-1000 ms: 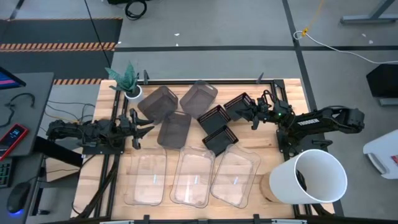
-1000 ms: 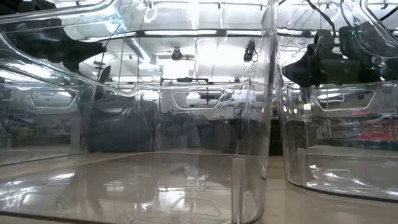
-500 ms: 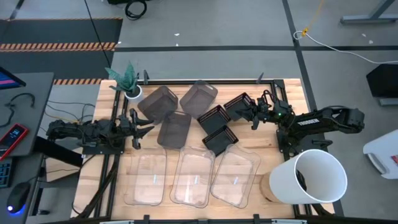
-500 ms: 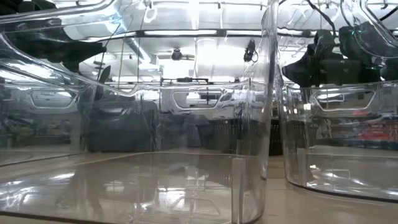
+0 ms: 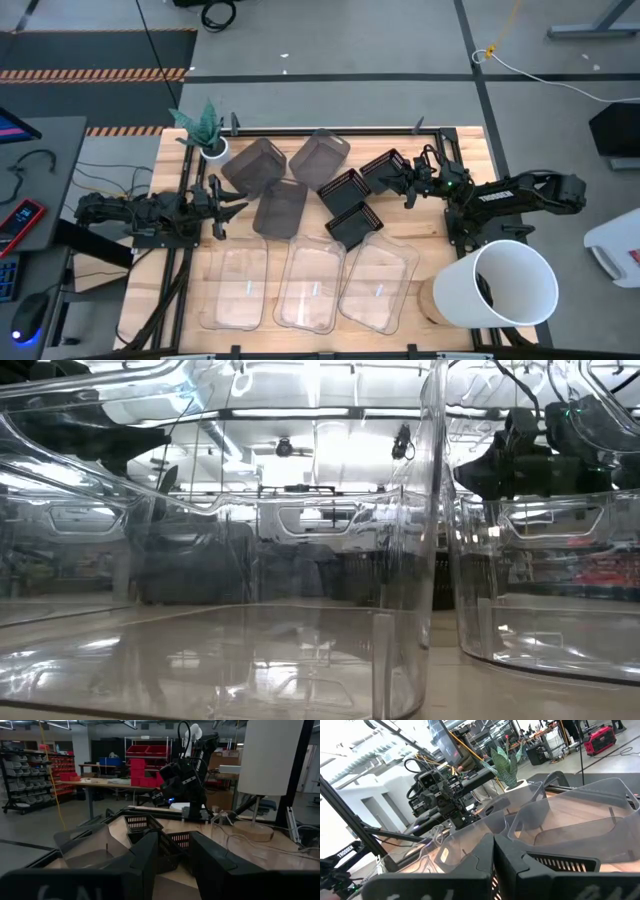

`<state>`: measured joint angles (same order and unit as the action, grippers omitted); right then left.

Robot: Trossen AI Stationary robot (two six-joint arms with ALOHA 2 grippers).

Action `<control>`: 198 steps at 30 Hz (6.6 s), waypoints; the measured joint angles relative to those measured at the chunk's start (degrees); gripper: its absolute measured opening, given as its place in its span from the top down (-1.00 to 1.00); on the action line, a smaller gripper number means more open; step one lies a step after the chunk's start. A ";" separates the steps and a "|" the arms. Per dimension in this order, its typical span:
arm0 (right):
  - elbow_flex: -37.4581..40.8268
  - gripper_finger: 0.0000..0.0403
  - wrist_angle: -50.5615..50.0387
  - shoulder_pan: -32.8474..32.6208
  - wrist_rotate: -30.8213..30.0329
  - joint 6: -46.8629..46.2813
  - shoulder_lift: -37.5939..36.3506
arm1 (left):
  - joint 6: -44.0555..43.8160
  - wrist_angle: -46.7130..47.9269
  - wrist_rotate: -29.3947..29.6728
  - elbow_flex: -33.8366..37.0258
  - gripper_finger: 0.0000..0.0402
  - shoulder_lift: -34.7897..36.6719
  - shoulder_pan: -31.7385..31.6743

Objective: Stack baskets by color

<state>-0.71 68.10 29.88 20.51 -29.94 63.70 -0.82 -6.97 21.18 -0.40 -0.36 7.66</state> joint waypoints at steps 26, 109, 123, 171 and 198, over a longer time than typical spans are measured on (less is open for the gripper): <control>-0.01 0.92 0.01 -0.01 0.00 -0.01 0.00 | 0.00 -0.01 -0.01 0.00 0.42 0.00 0.02; -23.87 0.99 -32.12 -14.94 -18.29 13.32 -0.02 | 0.00 -0.01 -0.01 0.02 0.42 0.00 0.02; -34.27 0.98 -50.35 -27.44 -31.89 16.66 -0.02 | 0.00 -0.01 0.01 0.02 0.42 0.00 0.00; -56.30 0.82 -57.09 -43.69 -34.38 21.60 16.90 | 0.00 -0.03 0.00 0.02 0.42 0.00 0.02; -56.33 0.49 -65.85 -48.24 -35.49 17.76 16.92 | 0.00 -0.03 -0.01 0.00 0.42 0.00 0.02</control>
<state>-57.04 2.25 -18.37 -14.98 -12.18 80.62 -0.82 -7.01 21.17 -0.40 -0.36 7.68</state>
